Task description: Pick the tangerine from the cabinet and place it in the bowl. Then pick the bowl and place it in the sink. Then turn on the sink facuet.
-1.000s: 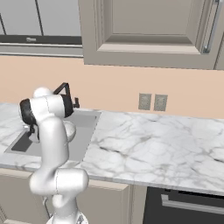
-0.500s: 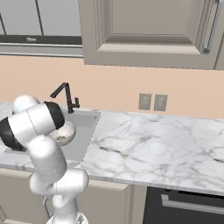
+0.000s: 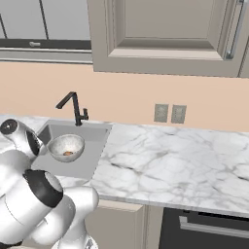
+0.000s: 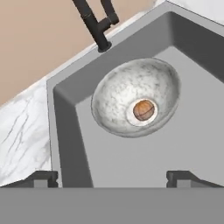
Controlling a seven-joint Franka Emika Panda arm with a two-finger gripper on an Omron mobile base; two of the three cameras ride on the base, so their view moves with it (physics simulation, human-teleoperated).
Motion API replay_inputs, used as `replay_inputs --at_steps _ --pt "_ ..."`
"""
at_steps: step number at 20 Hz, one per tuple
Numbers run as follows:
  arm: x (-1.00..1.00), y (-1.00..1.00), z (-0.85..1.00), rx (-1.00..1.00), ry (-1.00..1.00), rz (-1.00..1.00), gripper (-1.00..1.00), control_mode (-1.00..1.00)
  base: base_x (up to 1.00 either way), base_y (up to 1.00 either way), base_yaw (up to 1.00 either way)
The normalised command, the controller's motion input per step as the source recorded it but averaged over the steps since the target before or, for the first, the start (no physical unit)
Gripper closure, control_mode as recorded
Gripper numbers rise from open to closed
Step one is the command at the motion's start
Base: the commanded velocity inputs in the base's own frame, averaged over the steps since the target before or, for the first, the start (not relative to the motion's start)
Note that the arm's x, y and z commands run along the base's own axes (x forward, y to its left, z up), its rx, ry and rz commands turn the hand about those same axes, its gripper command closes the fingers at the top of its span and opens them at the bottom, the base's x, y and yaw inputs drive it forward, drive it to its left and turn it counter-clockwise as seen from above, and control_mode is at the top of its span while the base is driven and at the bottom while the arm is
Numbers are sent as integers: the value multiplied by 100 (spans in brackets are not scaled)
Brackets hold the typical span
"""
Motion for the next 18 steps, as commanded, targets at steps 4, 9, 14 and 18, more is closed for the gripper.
replay_inputs --at_steps 4,9,14,18 --pt "-53 0 100 9 0 -20 -100 -100 0 0 0" --pt "-66 -1 100 21 6 -22 -100 -100 0 0 0" --pt "-64 -21 96 25 9 -27 -100 -100 0 0 0" --pt "-73 -60 86 31 22 -40 -100 -100 0 0 0"
